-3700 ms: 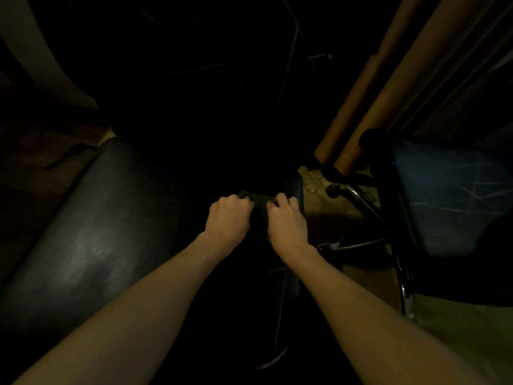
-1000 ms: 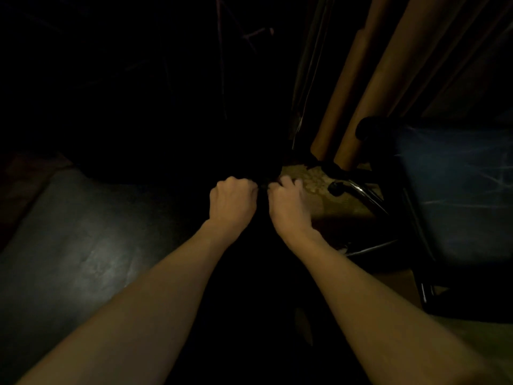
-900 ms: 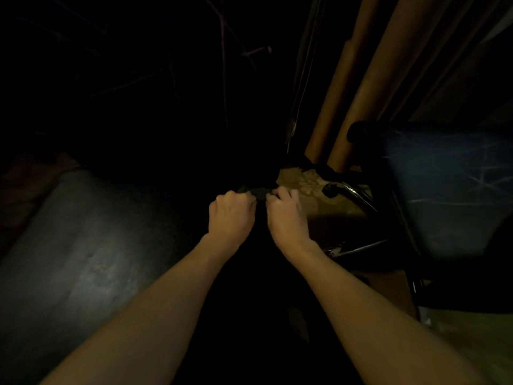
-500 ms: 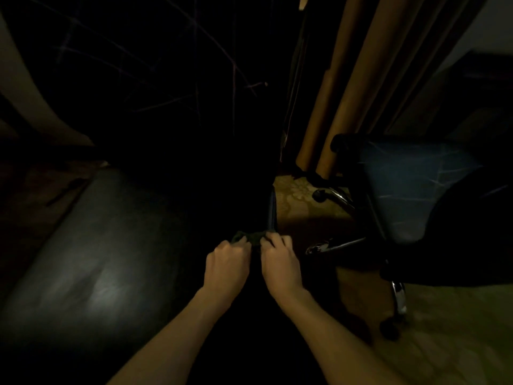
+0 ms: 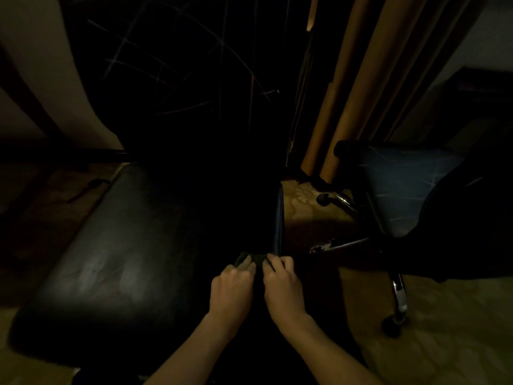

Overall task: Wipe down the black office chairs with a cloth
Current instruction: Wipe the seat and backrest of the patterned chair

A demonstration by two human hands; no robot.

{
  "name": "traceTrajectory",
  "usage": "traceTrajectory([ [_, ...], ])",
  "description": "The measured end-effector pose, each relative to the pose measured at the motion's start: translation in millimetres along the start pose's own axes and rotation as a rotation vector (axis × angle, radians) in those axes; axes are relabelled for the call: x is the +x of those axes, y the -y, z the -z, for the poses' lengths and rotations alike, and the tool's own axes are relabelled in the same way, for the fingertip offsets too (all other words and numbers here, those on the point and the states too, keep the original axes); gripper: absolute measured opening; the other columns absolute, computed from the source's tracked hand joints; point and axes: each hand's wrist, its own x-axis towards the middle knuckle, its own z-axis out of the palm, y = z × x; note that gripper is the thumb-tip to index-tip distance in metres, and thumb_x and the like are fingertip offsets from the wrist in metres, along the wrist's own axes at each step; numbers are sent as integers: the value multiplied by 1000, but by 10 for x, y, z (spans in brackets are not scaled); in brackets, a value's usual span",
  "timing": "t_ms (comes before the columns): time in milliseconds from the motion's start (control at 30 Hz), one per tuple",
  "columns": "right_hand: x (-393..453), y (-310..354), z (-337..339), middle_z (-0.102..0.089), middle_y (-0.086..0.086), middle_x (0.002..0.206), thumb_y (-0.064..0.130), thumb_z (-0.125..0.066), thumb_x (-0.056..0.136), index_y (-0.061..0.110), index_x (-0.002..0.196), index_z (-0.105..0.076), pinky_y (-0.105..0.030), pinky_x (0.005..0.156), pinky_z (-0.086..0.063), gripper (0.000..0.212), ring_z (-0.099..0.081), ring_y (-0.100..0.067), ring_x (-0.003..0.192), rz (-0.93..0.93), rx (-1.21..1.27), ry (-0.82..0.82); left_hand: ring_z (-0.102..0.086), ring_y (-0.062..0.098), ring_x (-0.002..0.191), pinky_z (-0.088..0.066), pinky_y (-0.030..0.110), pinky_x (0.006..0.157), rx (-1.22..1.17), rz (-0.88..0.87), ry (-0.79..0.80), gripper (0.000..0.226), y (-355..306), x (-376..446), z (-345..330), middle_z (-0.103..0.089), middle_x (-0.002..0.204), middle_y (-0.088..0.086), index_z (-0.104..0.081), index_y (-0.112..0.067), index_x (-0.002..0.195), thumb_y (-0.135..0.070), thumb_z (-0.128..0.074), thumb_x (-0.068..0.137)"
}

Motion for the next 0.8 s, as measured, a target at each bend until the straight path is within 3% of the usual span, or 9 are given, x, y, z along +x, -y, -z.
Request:
traceTrajectory([
  [100,228,14,2,-65,-11,114,1,-84,62,1,111,-69,-36,64,-58,51,-58,-31,97,23,-47,-15,-61,16,110,-53,25,77,34,16,2,46,10,189,15,-31,157,-7,-41,-26,145,-16,-43,100],
  [167,447,25,27,-69,-9,99,7,-93,46,2,95,-74,-28,56,-57,52,-62,-28,84,21,-76,-22,-61,17,111,-53,26,78,36,21,-32,50,35,382,17,-29,158,-7,-37,-25,147,-14,-44,99],
  [233,688,17,53,-70,-8,94,10,-94,44,4,89,-75,-24,56,-54,49,-62,-26,81,32,-94,-48,-63,17,106,-55,26,73,43,29,-72,49,87,602,-32,-34,155,-6,-41,-24,146,-13,-46,99],
  [367,1206,-99,47,-67,-10,106,9,-86,63,3,101,-73,-27,71,-54,40,-59,-29,94,59,-133,-71,-69,16,87,-53,26,57,61,53,-97,41,142,1107,-81,-49,145,-7,-56,-23,135,-15,-56,94],
  [467,1571,-207,46,-62,-11,120,9,-76,76,3,113,-68,-28,82,-52,38,-55,-30,106,72,-119,-100,-67,17,95,-54,27,61,90,52,-100,43,155,1499,-87,-40,152,-6,-50,-22,139,-15,-53,97],
  [567,1905,-287,99,-44,-10,142,10,-55,94,3,134,-51,-30,98,-42,41,-38,-30,125,112,-109,-86,-66,19,98,-54,28,65,78,56,-146,37,182,1870,-62,-39,153,-5,-51,-22,136,-18,-49,100],
  [667,2223,-346,127,-35,-6,148,12,-51,97,7,139,-44,-26,96,-39,44,-31,-26,128,109,-85,-114,-66,20,98,-52,30,64,84,54,-161,31,233,2212,-48,-45,148,-4,-53,-20,131,-17,-46,101],
  [800,2588,-359,100,-41,-6,141,9,-48,97,11,133,-49,-24,84,-39,36,-33,-26,123,66,-56,-149,-67,20,90,-41,28,56,91,61,-228,25,339,2555,-29,-63,122,-2,-60,-20,120,-14,-45,100],
])
